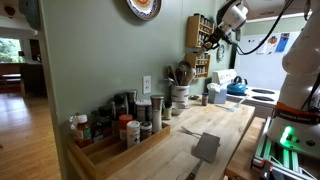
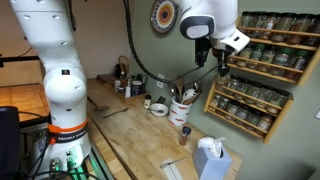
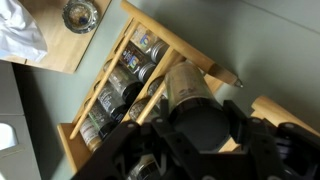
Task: Move the spice bottle to the bottom rack
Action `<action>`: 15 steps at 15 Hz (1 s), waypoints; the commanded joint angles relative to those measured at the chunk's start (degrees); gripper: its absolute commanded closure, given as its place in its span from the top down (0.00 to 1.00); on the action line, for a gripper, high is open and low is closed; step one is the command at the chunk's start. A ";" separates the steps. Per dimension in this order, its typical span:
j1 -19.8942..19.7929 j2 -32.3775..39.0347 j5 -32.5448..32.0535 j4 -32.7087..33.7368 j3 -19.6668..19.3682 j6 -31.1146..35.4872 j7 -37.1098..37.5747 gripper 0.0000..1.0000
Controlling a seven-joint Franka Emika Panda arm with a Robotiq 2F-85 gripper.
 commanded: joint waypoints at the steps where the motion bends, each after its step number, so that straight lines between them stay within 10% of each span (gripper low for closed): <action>1: 0.32 2.17 3.84 2.20 0.01 0.82 -0.04 0.31; 15: -0.95 7.68 4.59 5.84 2.27 -0.07 2.36 0.31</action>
